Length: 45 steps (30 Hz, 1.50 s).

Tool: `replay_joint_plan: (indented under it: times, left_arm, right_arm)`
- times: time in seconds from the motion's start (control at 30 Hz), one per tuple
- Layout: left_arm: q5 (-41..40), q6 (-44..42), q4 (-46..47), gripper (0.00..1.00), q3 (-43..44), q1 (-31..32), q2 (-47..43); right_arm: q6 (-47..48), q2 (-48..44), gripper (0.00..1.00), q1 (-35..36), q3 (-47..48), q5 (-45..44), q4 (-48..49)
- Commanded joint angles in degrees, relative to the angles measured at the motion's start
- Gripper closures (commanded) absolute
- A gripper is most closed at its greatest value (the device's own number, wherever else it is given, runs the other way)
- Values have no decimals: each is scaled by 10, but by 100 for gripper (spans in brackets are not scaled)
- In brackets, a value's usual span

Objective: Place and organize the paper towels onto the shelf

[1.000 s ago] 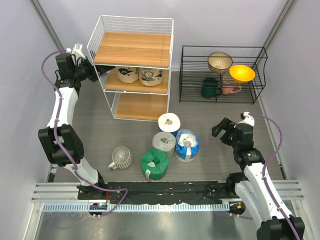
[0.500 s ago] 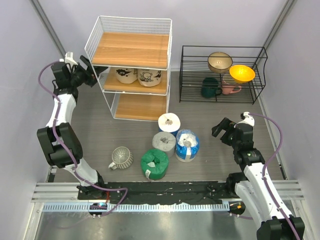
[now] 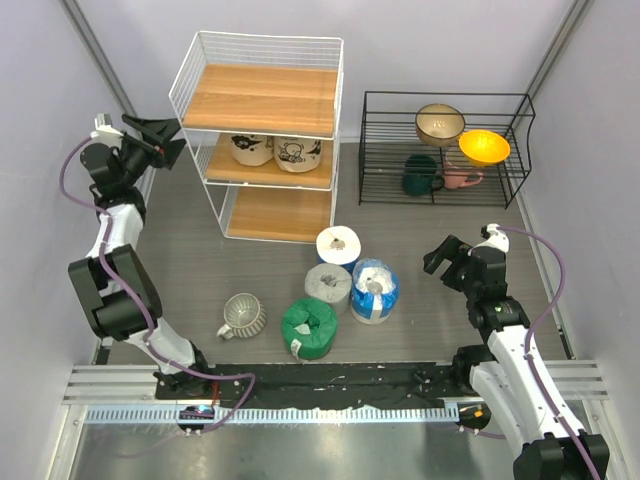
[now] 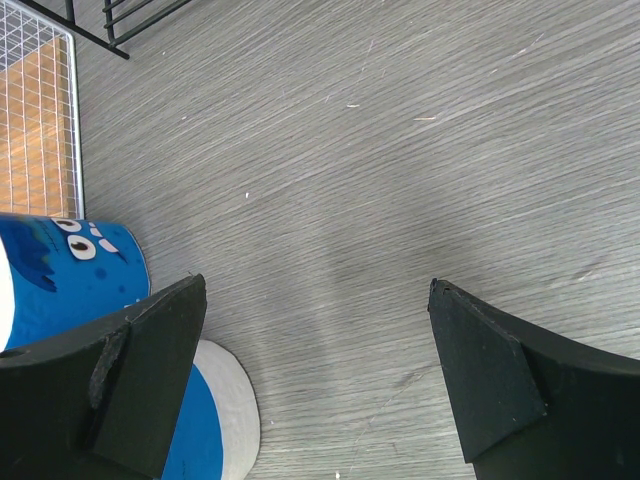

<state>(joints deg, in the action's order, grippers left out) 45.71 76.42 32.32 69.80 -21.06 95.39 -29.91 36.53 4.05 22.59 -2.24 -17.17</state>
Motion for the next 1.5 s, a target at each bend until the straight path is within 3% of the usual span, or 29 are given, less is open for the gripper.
replay_joint_plan:
  times: [0.0, 0.1, 0.4, 0.8, 1.03, 1.27, 1.47]
  left_arm:
    - [16, 84, 127, 14, -32, -6, -31]
    - [1, 61, 97, 14, -70, -17, -77]
    - [-73, -137, -229, 9, -142, -40, -292]
    - [-97, -221, -490, 7, -258, -34, -544]
    - [-84, -232, -520, 9, -340, 23, -638]
    - [-129, -236, -516, 9, -372, 63, -660]
    - [-293, -241, -509, 10, -358, 242, -633]
  right_arm:
    - [-1, -1, 1, 2, 7, 3, 21]
    - [0, -1, 1, 2, 7, 3, 21]
    - [1, 2, 2, 2, 8, 2, 22]
    - [1, 1, 1, 2, 5, 6, 25]
    - [3, 1, 2, 2, 9, 10, 24]
    - [-14, 1, 2, 3, 26, -14, 17]
    - [-30, 10, 3, 2, 49, -20, 2]
